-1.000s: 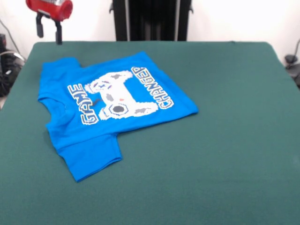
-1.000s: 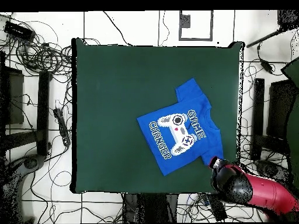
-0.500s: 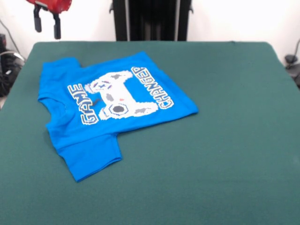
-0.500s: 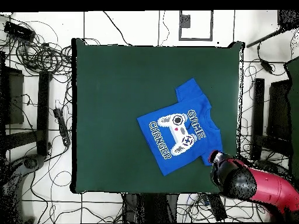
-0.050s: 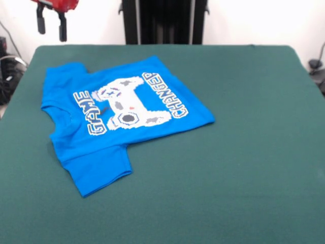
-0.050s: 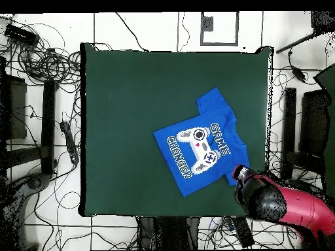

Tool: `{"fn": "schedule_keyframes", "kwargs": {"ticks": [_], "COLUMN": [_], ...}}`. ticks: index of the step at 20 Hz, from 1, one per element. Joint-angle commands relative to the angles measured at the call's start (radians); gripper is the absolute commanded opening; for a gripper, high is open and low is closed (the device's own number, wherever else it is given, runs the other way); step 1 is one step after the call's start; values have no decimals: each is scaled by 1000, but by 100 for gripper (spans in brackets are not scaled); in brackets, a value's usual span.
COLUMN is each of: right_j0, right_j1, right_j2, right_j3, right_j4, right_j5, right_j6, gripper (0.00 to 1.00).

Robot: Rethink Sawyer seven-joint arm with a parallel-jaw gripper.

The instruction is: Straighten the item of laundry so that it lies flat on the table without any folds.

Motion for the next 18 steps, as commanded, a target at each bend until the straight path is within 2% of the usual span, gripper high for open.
{"fn": "schedule_keyframes", "kwargs": {"ticks": [1,5,9,18], "right_j0": [99,130,119,131], "right_j1": [13,0,-32,-71], "right_j2": [97,74,104,118], "right_j3": [71,89,102,119], "right_j4": [53,82,122,187], "right_j5": [43,-6,48,96], "right_j6": [29,91,37,6], "gripper": [100,100,100,100]}}
